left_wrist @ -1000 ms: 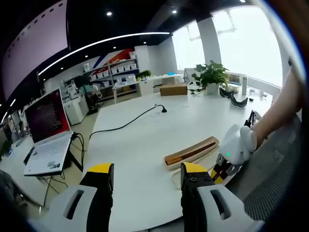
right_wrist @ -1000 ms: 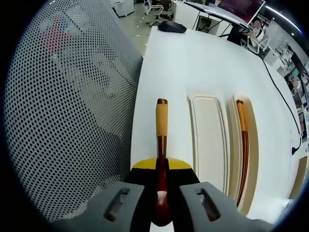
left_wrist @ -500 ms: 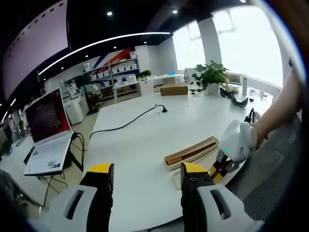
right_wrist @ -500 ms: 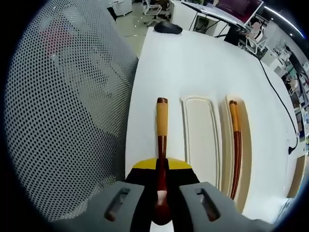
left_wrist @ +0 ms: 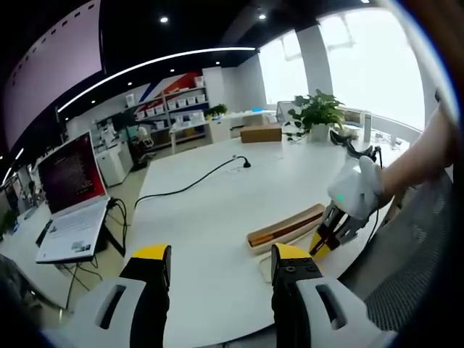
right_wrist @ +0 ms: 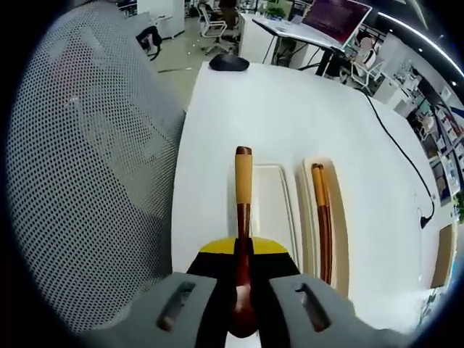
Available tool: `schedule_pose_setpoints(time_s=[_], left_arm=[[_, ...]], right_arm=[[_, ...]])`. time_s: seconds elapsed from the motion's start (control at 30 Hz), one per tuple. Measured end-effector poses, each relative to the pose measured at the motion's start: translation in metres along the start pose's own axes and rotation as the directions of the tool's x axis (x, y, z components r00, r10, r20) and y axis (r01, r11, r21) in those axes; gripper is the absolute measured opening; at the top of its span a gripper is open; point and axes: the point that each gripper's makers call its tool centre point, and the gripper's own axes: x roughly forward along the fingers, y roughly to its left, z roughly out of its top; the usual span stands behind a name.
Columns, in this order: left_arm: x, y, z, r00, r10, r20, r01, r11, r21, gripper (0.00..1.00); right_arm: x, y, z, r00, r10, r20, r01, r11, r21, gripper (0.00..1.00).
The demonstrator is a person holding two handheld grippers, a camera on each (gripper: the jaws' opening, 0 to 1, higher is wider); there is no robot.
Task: Arrange the utensils inside the cutlery case until each visible utensil rests in its matching compartment.
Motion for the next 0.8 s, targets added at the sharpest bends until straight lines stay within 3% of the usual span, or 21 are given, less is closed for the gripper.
schedule_pose_setpoints(time_s=[0.8], left_arm=[[0.001,-0.003,-0.001,1.0,-0.02,-0.008,0.02,1.0,-0.005,0.55]], right_arm=[[-0.018,-0.048,-0.01,0.995,-0.104,-0.008,0.104,0.994,0.018,0.01]])
